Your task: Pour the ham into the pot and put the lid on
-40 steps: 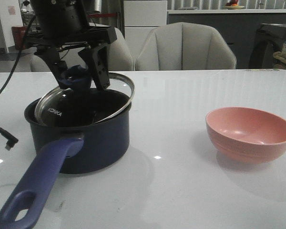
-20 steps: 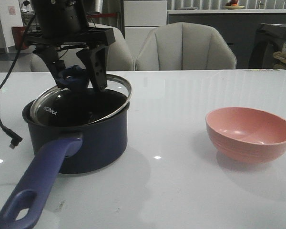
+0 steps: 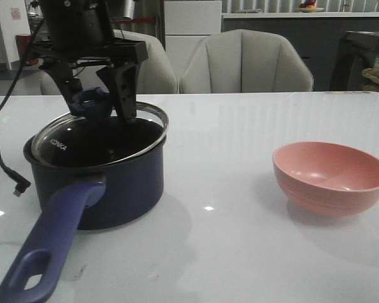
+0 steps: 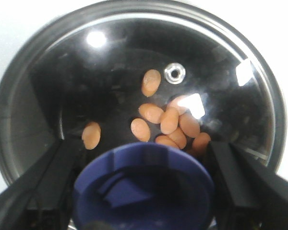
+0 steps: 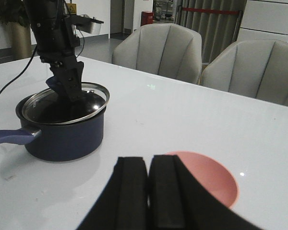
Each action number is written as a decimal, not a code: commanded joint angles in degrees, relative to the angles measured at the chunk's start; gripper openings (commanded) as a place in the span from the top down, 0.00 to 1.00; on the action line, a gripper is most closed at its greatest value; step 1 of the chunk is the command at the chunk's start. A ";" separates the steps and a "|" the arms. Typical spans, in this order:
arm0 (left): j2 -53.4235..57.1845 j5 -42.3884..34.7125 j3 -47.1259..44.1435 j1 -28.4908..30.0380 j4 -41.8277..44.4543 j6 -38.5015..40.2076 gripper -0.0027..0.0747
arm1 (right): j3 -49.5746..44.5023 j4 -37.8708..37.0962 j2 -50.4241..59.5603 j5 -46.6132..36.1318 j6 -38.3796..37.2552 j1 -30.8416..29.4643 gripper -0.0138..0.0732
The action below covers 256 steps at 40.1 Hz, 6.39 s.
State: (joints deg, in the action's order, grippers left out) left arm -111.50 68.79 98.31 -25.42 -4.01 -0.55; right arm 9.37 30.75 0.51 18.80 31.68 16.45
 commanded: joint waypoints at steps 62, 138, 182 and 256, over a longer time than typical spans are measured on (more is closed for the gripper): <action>15.07 2.97 -2.49 0.21 4.01 3.29 0.18 | 1.48 0.98 -0.58 -3.49 0.34 0.09 0.66; 110.87 -35.41 -75.51 0.29 11.64 10.76 0.29 | 1.48 0.98 -0.58 -3.49 0.34 0.09 0.66; 110.87 -50.53 -83.47 8.95 11.60 10.68 0.78 | 1.48 0.98 -0.58 -3.49 0.34 0.09 0.66; 113.11 -66.77 -100.49 23.58 7.86 10.68 0.78 | 1.41 -0.26 -0.58 -3.22 0.34 0.09 0.66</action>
State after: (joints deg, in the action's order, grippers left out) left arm 0.34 7.00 -0.37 -1.49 4.28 9.76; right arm 9.37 30.75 0.51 19.19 31.68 16.45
